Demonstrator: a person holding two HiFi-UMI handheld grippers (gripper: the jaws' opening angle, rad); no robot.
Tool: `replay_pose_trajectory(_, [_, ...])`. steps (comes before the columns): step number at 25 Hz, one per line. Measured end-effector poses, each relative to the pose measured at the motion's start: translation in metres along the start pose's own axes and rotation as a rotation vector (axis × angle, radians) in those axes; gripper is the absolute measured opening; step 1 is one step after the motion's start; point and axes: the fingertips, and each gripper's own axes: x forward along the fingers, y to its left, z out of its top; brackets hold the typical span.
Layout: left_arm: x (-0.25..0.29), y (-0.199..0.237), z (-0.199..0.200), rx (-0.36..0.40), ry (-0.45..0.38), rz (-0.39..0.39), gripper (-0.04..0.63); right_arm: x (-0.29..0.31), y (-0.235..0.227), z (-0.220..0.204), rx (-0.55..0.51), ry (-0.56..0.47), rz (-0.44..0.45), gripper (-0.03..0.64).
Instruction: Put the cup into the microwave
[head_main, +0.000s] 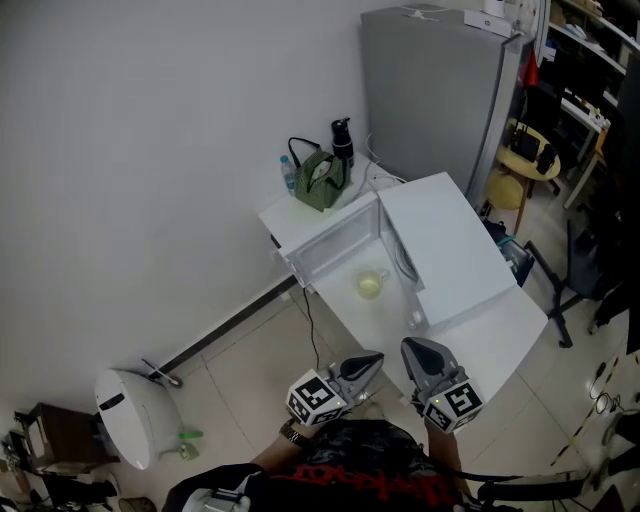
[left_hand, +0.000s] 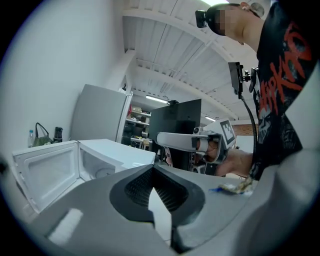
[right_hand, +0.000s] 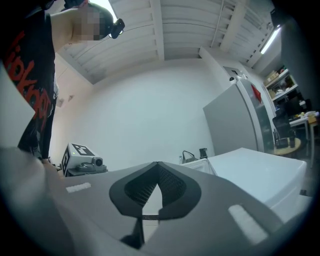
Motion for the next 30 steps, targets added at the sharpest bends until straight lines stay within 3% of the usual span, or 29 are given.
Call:
replay_pose_trajectory(6, [-0.003,0.072,0.012,0.019,-0.032,-0.057,0.003,0.056,-0.033,0.002,0.014,0.011,-0.096,0.000])
replay_pose_trajectory(18, [-0.037,0.207,0.023,0.051,-0.007,-0.278,0.002,0.208,-0.035,0.016,0.010,0.063,-0.192,0.000])
replay_pose_trajectory(23, [-0.038,0.250,0.013,0.101,0.041,-0.222,0.001,0.216,-0.044,0.009,0.052,0.070,-0.204,0.000])
replay_pose_trajectory(26, [-0.030,0.268,0.016,0.094,0.021,-0.182,0.001,0.221,-0.065,0.011,0.080,0.070,-0.206,0.000])
replay_pose_trajectory(30, [-0.021,0.269,0.025,0.098,-0.034,-0.173,0.000,0.221,-0.076,0.025,0.041,0.068,-0.181,0.000])
